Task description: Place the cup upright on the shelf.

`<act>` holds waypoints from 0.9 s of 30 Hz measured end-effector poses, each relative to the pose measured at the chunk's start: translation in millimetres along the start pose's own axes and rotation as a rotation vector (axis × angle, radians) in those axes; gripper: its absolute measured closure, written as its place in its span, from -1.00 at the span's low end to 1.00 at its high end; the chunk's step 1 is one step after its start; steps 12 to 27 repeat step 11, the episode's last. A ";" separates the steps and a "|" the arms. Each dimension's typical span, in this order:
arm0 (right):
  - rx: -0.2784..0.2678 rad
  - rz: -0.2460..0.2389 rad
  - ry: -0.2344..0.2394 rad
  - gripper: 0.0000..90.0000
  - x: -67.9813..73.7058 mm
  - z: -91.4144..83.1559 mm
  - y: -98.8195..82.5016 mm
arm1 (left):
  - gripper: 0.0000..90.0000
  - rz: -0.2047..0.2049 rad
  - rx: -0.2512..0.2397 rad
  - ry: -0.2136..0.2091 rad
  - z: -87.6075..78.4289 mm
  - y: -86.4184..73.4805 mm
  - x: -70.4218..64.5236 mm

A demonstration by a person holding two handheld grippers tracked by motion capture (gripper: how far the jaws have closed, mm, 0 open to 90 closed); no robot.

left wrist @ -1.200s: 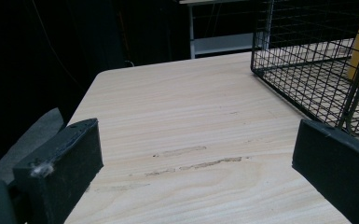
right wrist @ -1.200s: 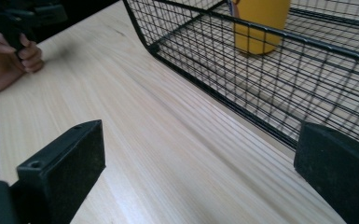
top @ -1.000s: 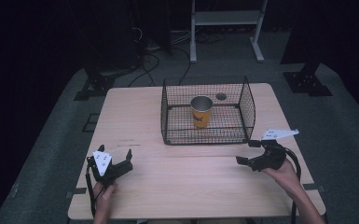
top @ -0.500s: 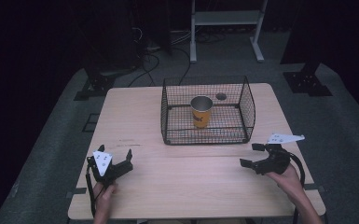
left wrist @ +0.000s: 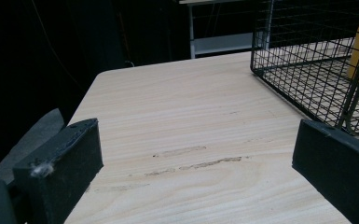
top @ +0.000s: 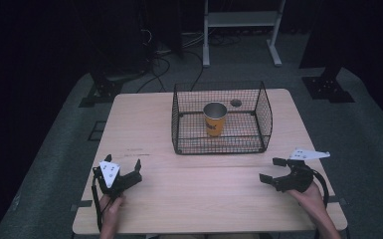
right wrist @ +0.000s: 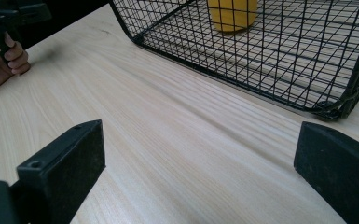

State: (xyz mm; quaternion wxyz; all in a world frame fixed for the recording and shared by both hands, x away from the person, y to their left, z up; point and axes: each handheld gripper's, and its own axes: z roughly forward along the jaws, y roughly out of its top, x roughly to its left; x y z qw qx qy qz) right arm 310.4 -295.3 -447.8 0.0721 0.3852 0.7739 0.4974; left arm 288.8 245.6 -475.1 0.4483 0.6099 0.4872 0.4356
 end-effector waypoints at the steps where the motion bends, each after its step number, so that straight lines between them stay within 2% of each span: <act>1: -0.004 0.004 -0.001 -0.97 0.6 -0.5 -1.7 | -0.98 0.000 0.000 0.000 0.0 0.0 0.0; 9: -0.026 0.018 -0.011 -0.97 8.8 -4.9 -17.6 | -0.98 0.001 0.002 0.004 0.3 0.0 0.1; 11: -0.020 0.010 -0.027 -0.97 13.6 -6.2 -23.2 | -0.98 0.001 0.004 0.004 0.5 0.1 0.1; 27: -0.020 0.010 -0.027 -0.97 13.6 -6.2 -23.2 | -0.98 0.001 0.004 0.004 0.5 0.1 0.1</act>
